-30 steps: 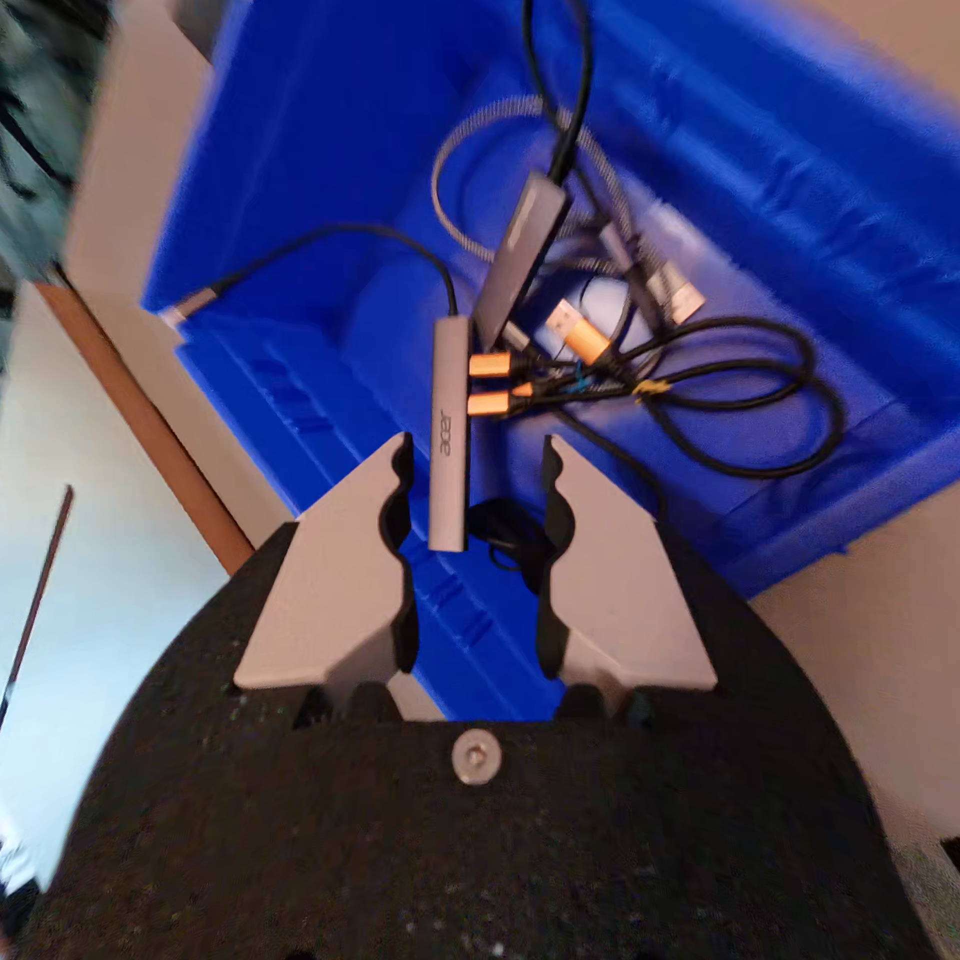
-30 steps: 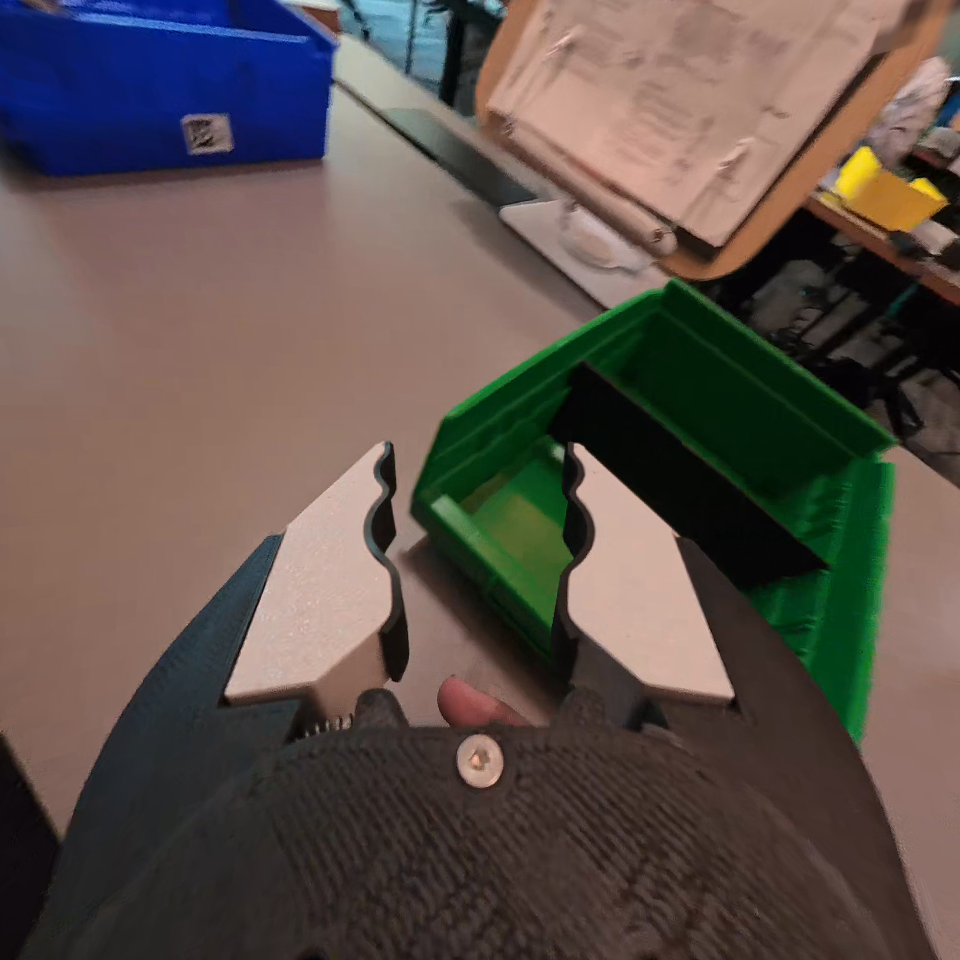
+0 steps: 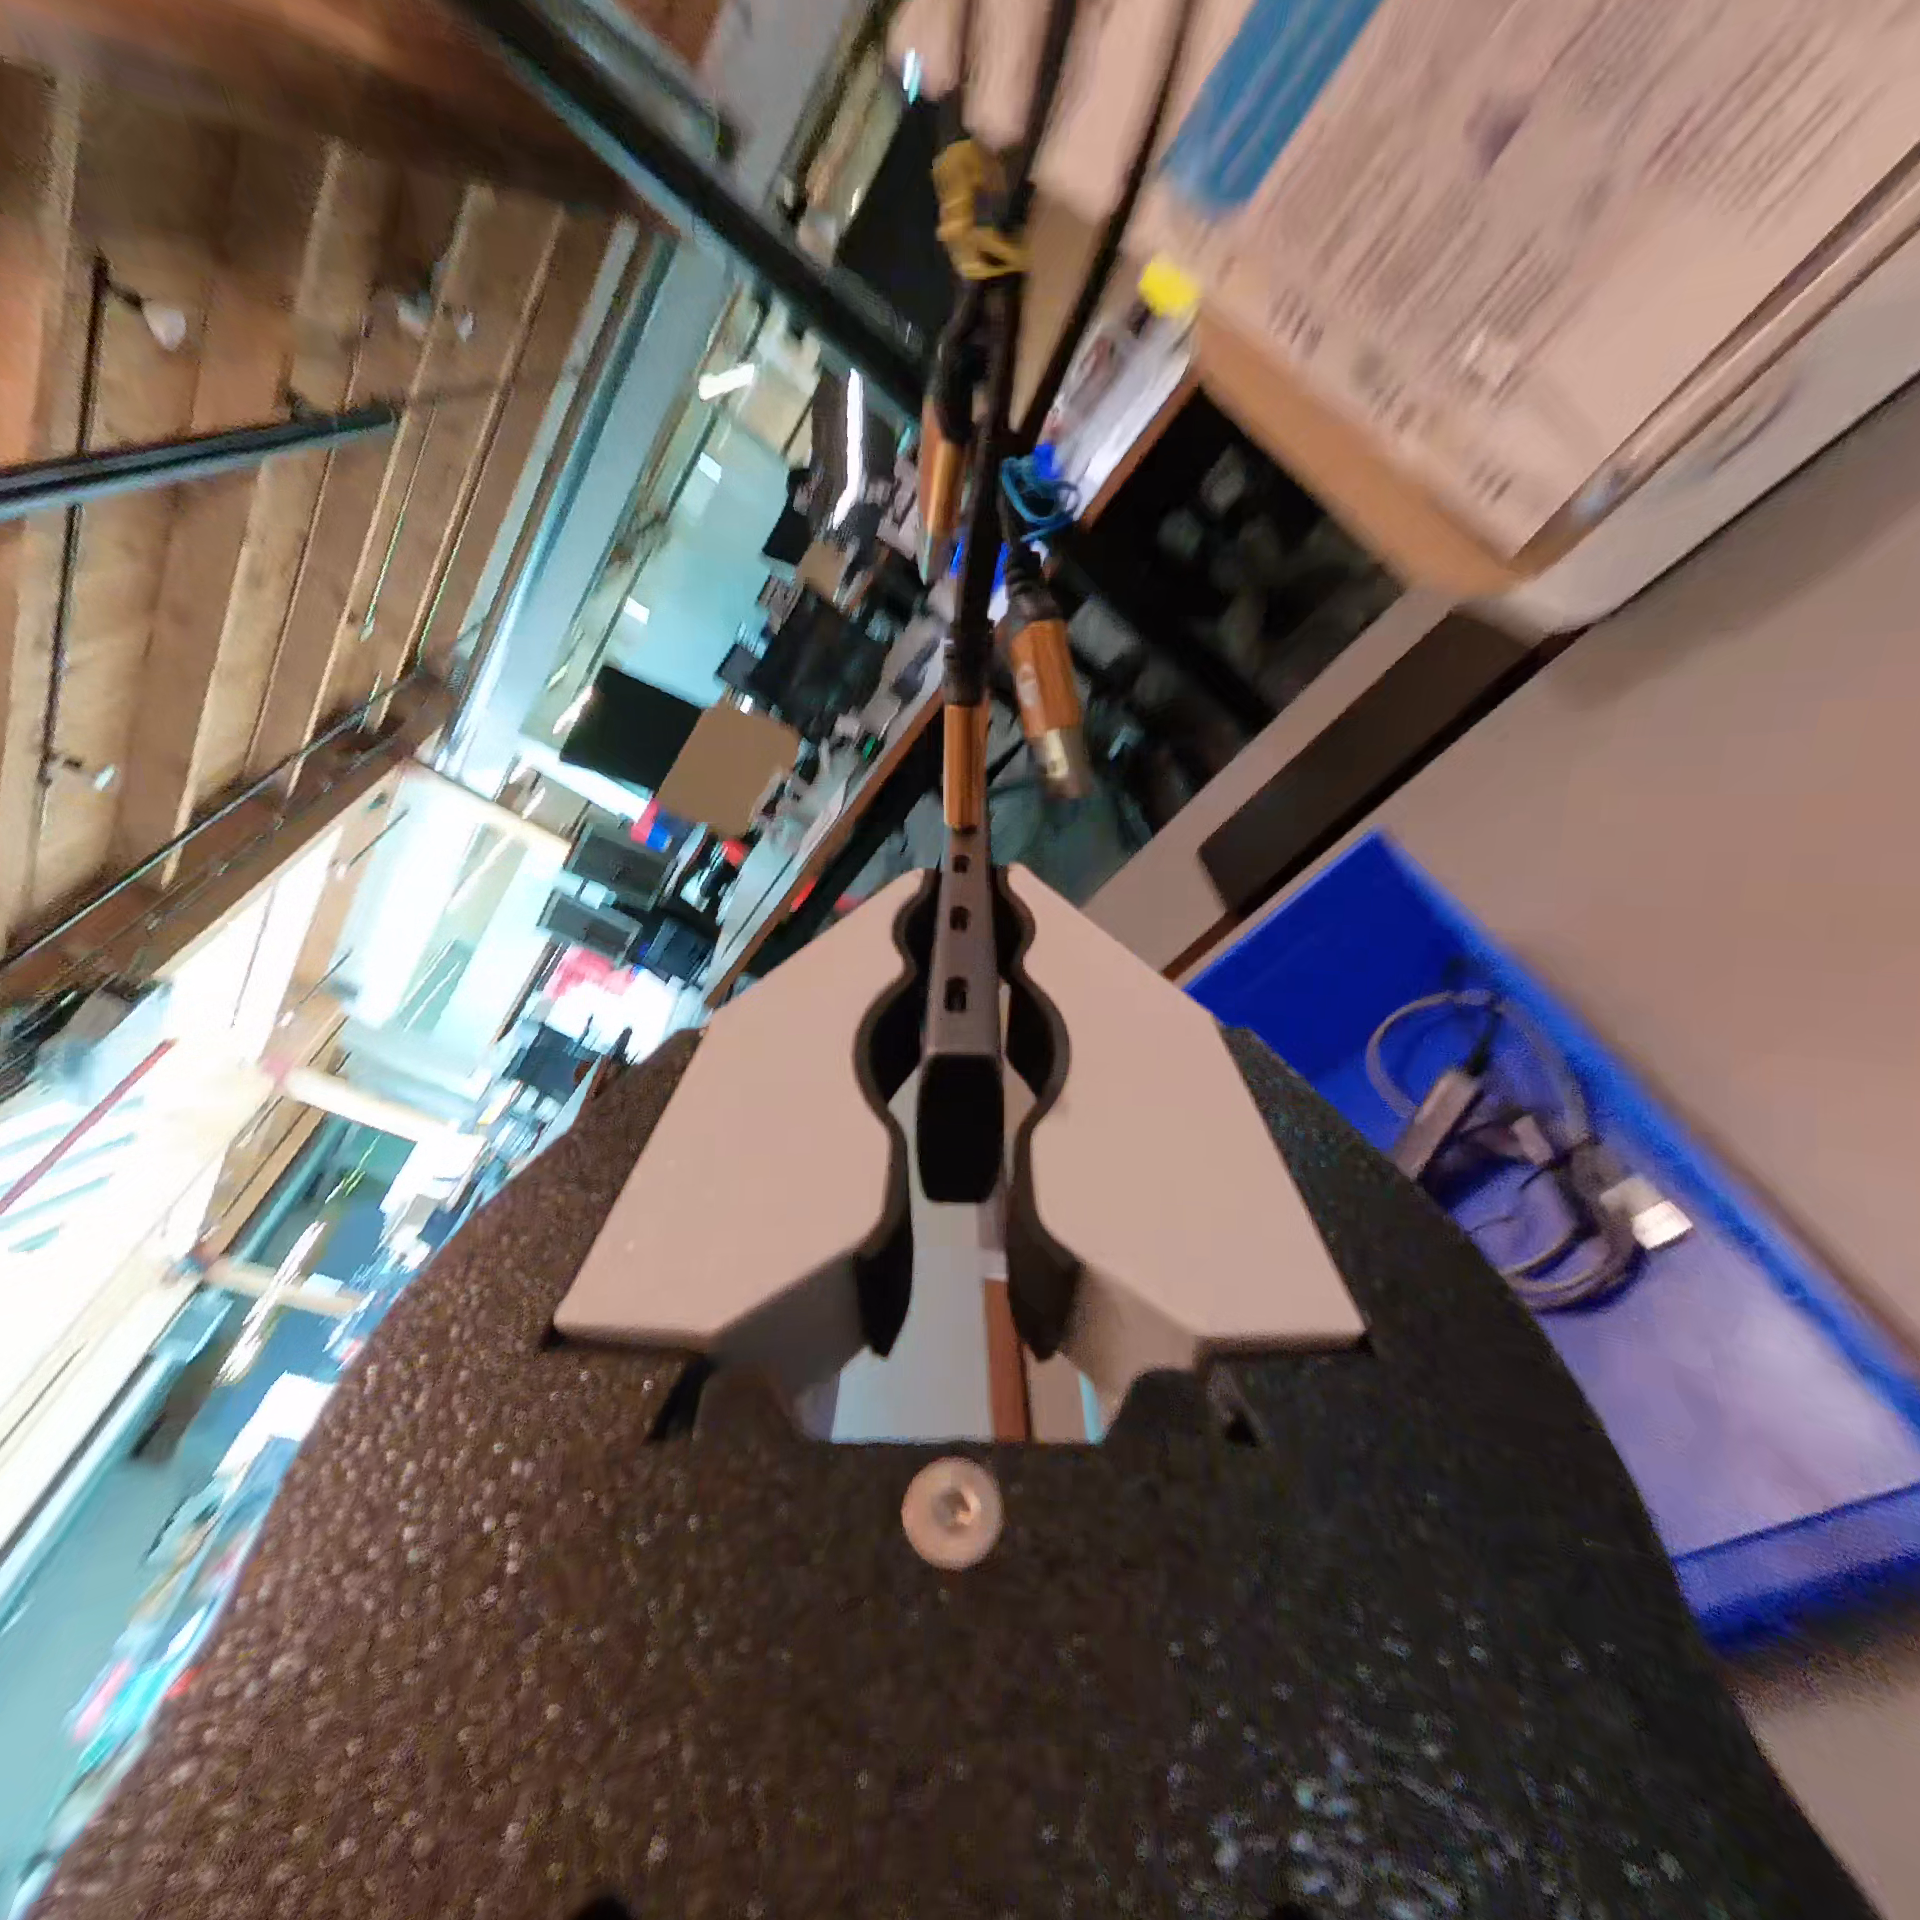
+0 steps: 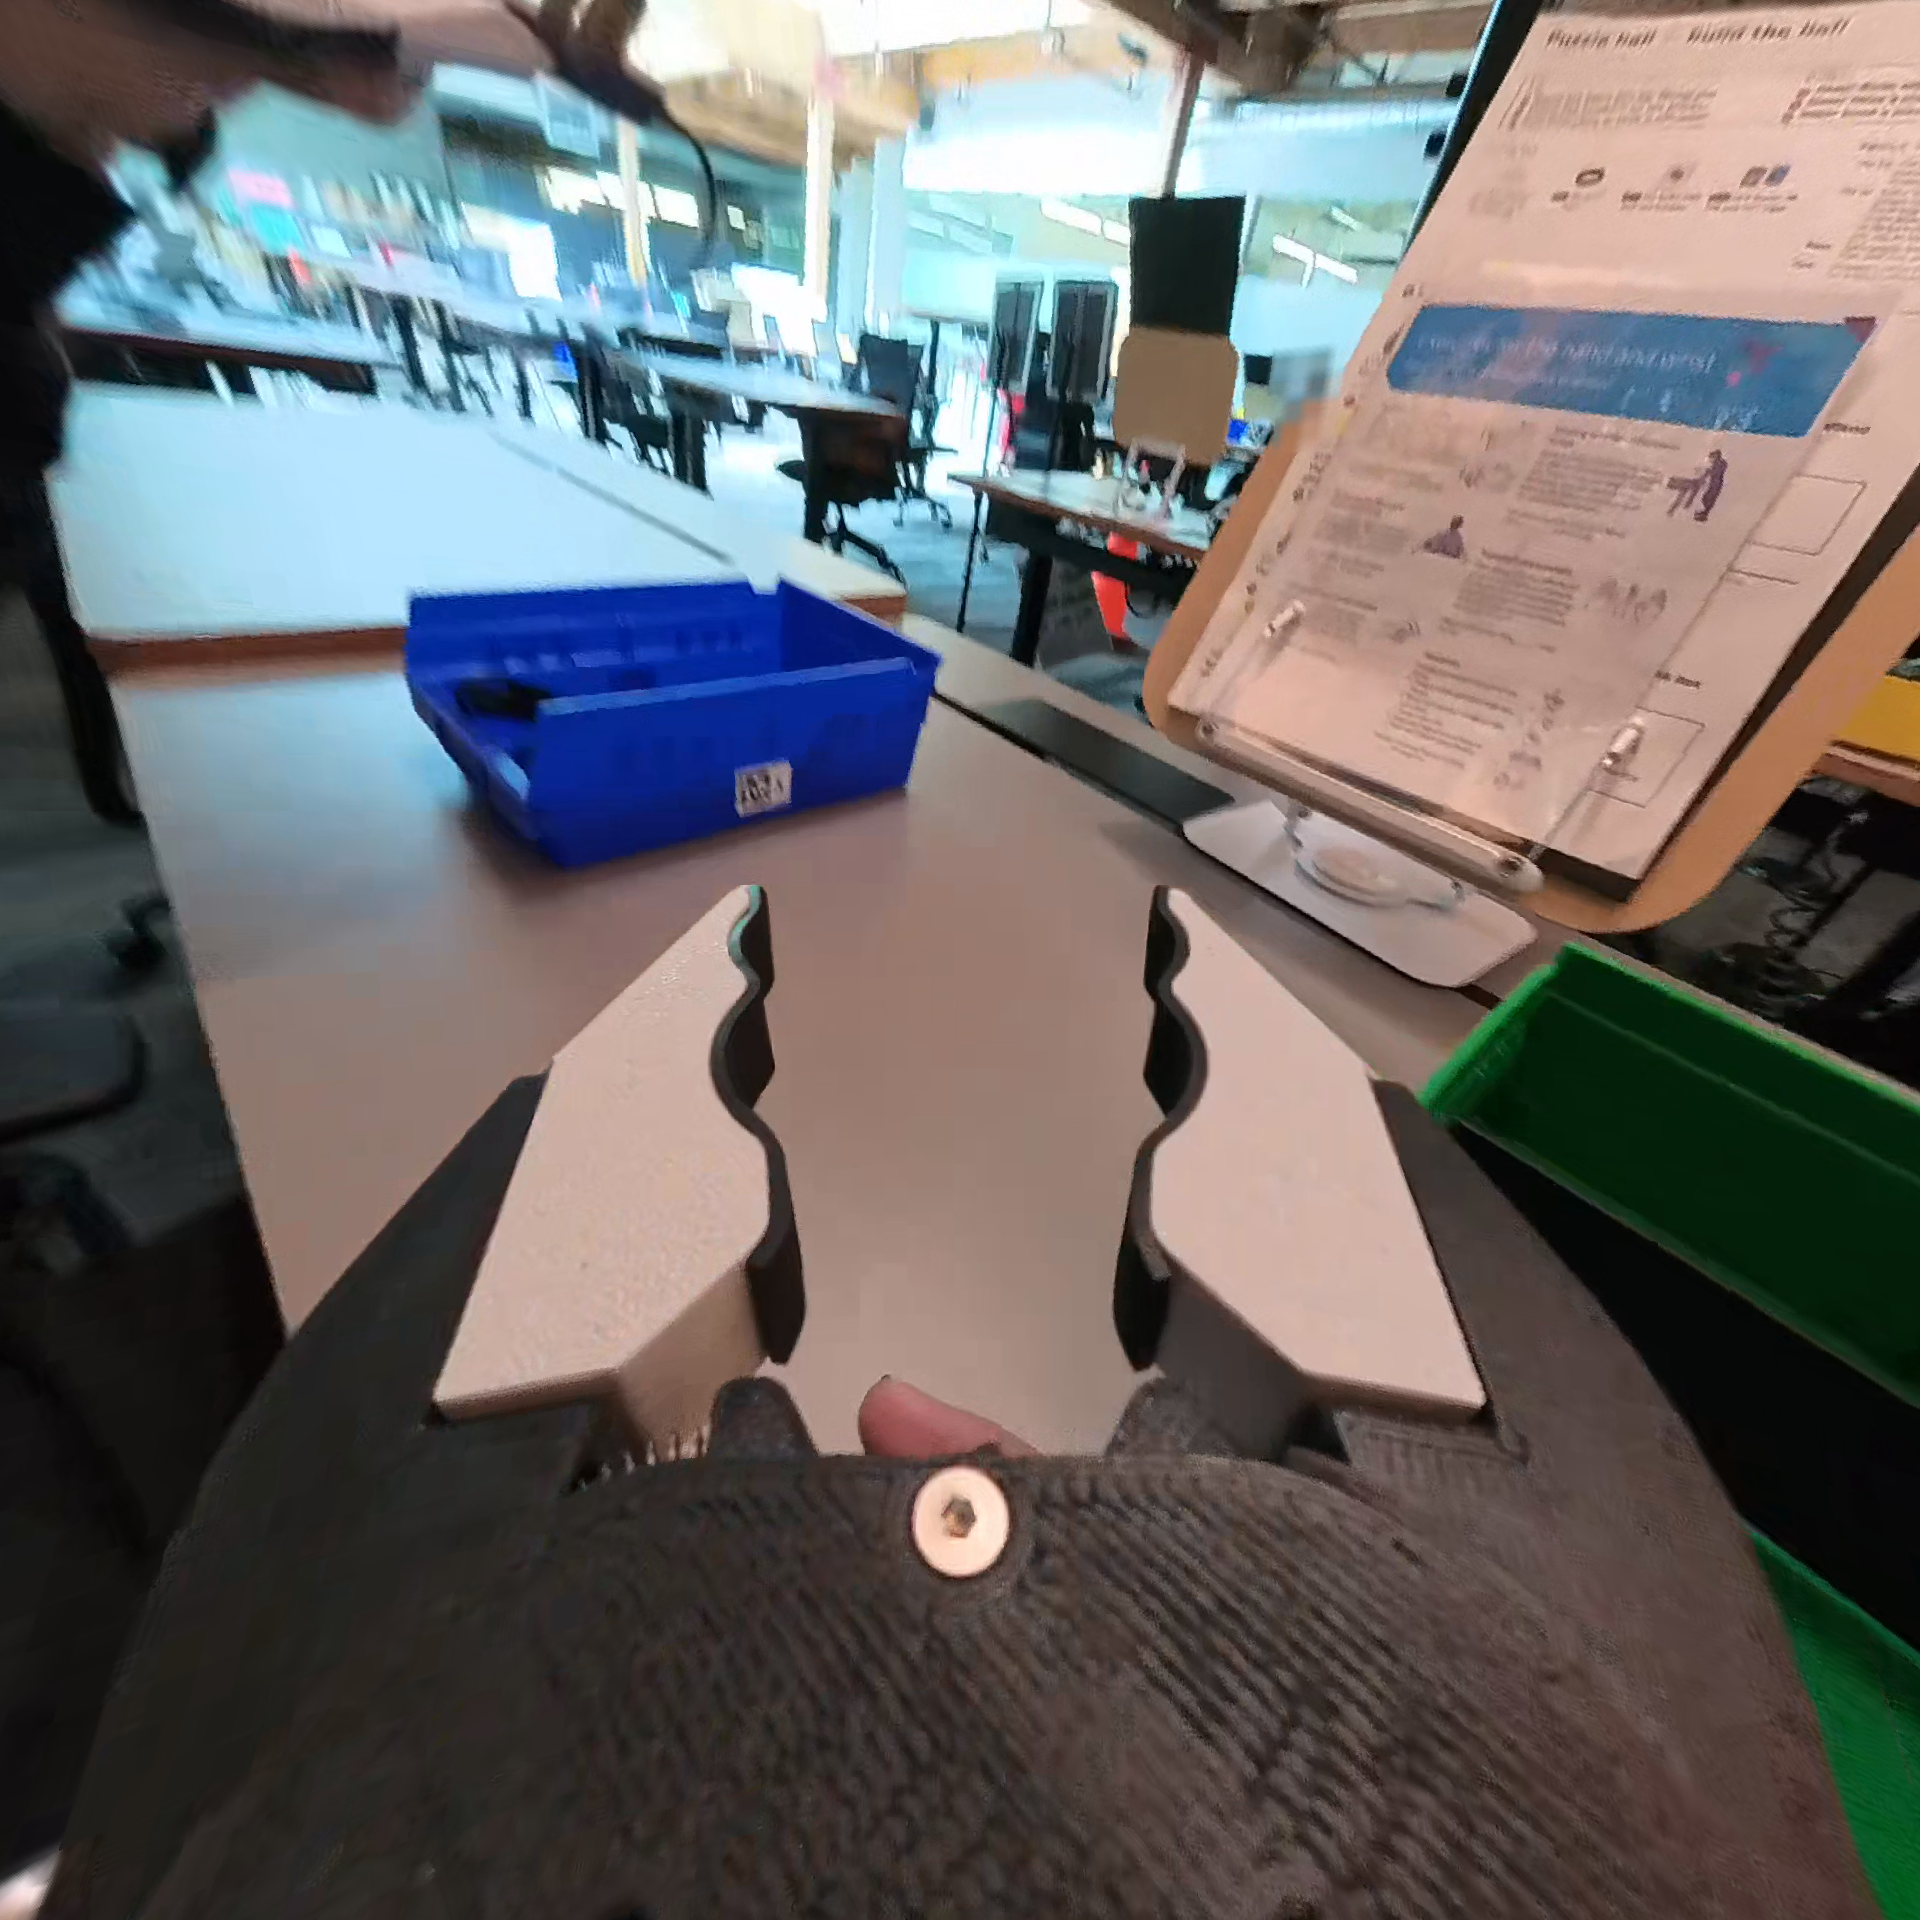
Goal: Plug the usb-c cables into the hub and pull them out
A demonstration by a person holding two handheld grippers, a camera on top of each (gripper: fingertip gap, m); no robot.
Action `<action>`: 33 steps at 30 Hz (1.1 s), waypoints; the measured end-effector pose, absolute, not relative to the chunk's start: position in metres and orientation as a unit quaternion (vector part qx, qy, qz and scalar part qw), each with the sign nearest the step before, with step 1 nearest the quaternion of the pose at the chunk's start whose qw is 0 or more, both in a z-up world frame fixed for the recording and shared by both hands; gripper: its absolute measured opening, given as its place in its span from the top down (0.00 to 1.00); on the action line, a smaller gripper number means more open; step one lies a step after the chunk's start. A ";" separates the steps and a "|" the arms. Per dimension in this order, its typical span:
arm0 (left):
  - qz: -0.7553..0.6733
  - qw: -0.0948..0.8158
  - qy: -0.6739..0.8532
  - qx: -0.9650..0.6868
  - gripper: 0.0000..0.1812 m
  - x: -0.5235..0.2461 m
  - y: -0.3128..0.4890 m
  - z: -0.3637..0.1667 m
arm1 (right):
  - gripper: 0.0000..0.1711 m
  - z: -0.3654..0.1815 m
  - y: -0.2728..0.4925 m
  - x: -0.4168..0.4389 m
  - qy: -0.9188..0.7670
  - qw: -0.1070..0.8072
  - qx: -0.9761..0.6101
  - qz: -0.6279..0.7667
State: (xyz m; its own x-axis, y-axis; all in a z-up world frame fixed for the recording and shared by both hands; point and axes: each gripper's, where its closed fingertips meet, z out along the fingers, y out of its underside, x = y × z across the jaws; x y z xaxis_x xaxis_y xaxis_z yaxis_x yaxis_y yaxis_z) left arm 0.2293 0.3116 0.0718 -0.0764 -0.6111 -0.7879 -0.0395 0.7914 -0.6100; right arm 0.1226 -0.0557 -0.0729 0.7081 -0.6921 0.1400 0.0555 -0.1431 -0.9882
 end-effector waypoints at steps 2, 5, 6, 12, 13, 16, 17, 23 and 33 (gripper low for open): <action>-0.278 0.621 0.704 -0.204 0.96 0.211 0.273 0.081 | 0.55 -0.061 -0.048 0.122 0.247 0.651 -0.663 -0.275; -0.375 0.548 0.731 -0.156 0.96 0.187 0.207 0.072 | 0.52 -0.042 -0.040 0.118 0.259 0.703 -0.619 -0.236; -0.401 0.517 0.742 -0.145 0.96 0.181 0.186 0.062 | 0.52 -0.036 -0.037 0.117 0.264 0.723 -0.599 -0.219; -0.552 0.212 0.794 -0.139 0.96 0.154 0.077 -0.030 | 0.52 -0.061 -0.009 0.124 0.270 0.751 -0.588 -0.128; -0.576 0.143 0.791 -0.148 0.96 0.149 0.063 -0.043 | 0.52 -0.068 -0.005 0.125 0.268 0.748 -0.594 -0.123; -0.617 -0.031 0.766 -0.180 0.96 0.136 0.039 -0.075 | 0.55 -0.073 -0.001 0.129 0.251 0.751 -0.595 -0.139; -0.623 -0.073 0.754 -0.193 0.96 0.135 0.036 -0.083 | 0.57 -0.075 -0.002 0.130 0.244 0.749 -0.598 -0.148; -0.615 -0.201 0.738 -0.189 0.96 0.122 0.039 -0.115 | 0.58 -0.122 0.000 0.115 0.184 0.677 -0.704 -0.108; -0.592 -0.211 0.771 -0.105 0.96 0.097 0.037 -0.122 | 0.92 -0.140 0.029 0.093 0.082 0.647 -0.751 -0.105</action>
